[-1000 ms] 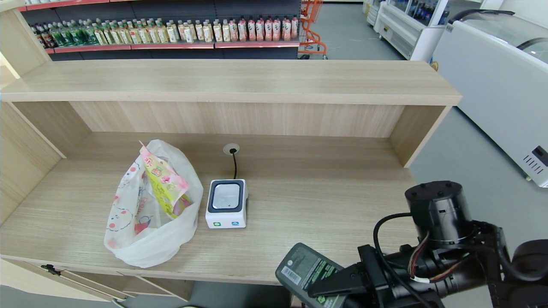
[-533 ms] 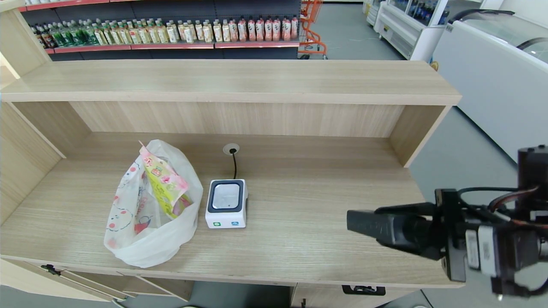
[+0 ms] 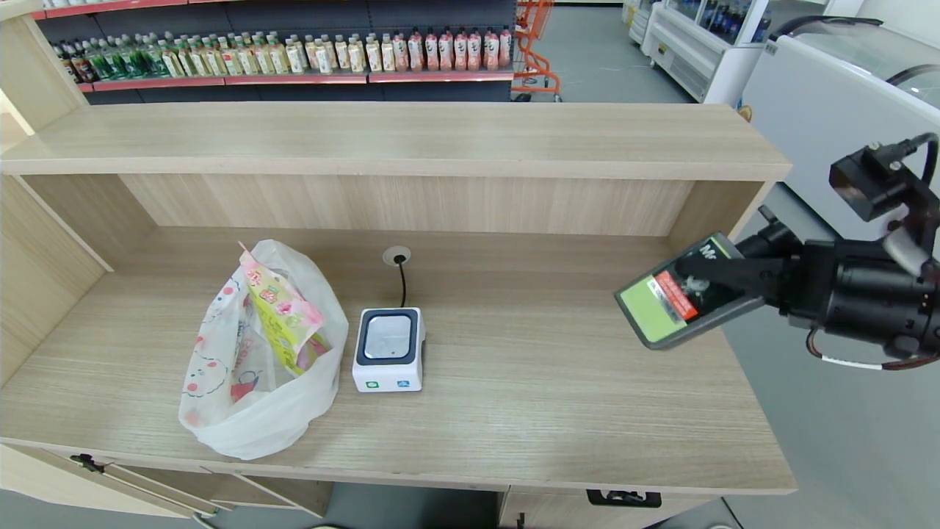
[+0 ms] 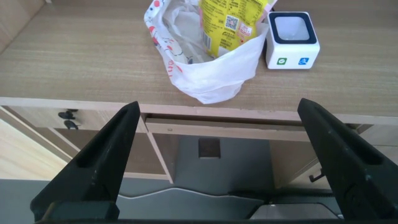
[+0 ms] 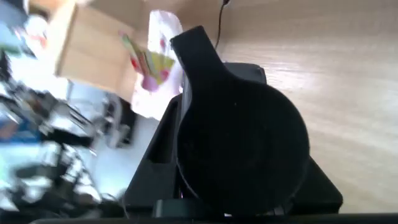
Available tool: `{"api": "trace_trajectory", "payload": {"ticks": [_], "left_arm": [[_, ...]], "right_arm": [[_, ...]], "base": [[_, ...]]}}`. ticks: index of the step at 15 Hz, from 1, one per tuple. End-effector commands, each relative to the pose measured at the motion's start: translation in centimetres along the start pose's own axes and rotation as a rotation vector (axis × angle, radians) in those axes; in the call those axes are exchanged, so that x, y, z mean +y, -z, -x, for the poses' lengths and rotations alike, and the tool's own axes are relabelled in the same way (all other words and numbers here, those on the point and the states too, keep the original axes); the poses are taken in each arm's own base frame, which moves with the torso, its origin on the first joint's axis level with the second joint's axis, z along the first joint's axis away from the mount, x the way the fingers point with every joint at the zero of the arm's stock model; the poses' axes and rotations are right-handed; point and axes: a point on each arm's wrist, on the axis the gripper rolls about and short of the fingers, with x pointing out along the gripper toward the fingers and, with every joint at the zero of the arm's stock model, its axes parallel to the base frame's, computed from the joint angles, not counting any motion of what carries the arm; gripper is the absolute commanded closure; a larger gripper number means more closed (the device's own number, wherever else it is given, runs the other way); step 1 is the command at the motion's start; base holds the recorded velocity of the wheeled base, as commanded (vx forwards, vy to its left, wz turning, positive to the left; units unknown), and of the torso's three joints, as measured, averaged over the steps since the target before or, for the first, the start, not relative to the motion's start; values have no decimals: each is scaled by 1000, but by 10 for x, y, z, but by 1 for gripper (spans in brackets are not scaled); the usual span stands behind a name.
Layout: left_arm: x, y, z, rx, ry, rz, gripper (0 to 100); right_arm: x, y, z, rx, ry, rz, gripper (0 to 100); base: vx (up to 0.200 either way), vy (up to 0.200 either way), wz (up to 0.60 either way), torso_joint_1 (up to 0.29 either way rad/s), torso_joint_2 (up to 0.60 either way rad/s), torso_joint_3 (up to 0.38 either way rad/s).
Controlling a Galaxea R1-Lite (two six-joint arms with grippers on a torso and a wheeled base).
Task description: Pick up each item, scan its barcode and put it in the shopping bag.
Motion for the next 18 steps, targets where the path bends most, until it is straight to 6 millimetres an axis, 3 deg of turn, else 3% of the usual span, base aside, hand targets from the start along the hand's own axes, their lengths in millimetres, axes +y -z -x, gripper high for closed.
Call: {"api": "trace_trajectory", "payload": {"ticks": [1,6,14,18], "left_arm": [[0,0,0,0,0,1,0],[0,0,0,0,0,1,0],[0,0,0,0,0,-2,0],[0,0,0,0,1,2,0]], "right_arm": [[12,-2,-22,-10,15,-199,100],[23,18,-28,74,-29,-283,100],[23,33,-29,123,-30,-127,100],[26,31,-29,119,-47,-91,100]], "base": [[0,0,0,0,0,0],[0,0,0,0,0,0],[0,0,0,0,0,0],[0,200,0,1,4,1]]}}
